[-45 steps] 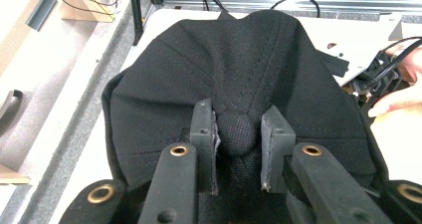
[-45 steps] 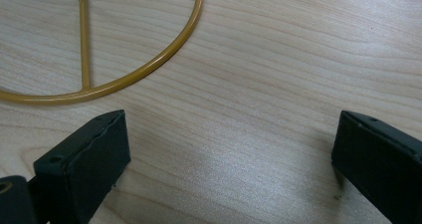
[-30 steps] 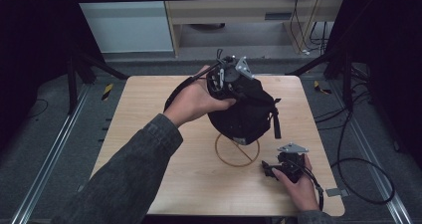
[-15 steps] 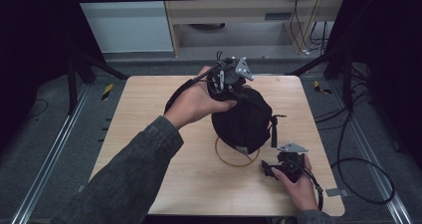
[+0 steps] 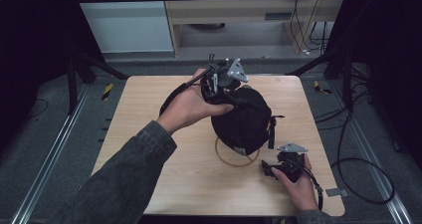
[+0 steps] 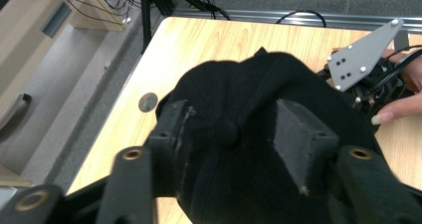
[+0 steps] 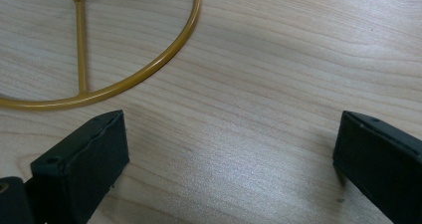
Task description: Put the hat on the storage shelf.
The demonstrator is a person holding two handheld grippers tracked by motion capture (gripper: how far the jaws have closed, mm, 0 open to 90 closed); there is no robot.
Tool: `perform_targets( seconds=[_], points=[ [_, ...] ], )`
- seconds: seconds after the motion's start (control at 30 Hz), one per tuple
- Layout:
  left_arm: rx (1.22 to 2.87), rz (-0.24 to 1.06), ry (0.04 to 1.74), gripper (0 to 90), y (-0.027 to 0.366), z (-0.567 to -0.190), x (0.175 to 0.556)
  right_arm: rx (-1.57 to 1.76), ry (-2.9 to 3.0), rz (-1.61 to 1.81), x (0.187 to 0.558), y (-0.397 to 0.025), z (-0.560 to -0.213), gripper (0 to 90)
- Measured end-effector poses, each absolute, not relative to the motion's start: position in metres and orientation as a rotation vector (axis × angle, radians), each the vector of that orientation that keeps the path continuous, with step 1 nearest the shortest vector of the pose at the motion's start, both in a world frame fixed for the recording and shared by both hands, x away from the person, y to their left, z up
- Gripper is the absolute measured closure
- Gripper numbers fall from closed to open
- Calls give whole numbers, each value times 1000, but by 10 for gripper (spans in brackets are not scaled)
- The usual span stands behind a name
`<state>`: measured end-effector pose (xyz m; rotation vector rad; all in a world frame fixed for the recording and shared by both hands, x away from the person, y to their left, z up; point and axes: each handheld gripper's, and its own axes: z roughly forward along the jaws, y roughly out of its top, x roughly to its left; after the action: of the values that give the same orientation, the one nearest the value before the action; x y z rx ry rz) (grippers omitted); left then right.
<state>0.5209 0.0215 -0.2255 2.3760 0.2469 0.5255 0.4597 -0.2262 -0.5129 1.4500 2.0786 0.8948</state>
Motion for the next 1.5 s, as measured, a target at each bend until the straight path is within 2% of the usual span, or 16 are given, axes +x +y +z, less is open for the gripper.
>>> perform_targets(
  seconds=[0.07, 0.13, 0.37, 0.6, 1.1, 1.5],
  points=[
    [2369, 527, 248, 421, 22, -225, 520, 1449, 2080, 895, 460, -226, -513, 11],
    [2358, 526, 242, 334, 21, -225, 515, 1447, 2081, 894, 460, -226, -513, 12],
    [2337, 511, 252, 171, 25, -229, 504, 1447, 2082, 892, 460, -226, -513, 12],
    [2305, 496, 253, 93, 28, -229, 496, 1444, 2081, 895, 459, -226, -513, 13],
    [2302, 507, 228, 58, 47, -233, 475, 1445, 2083, 895, 458, -226, -513, 12],
    [2289, 528, 284, 54, 71, -238, 471, 1442, 2084, 893, 457, -226, -513, 13]
  ],
)
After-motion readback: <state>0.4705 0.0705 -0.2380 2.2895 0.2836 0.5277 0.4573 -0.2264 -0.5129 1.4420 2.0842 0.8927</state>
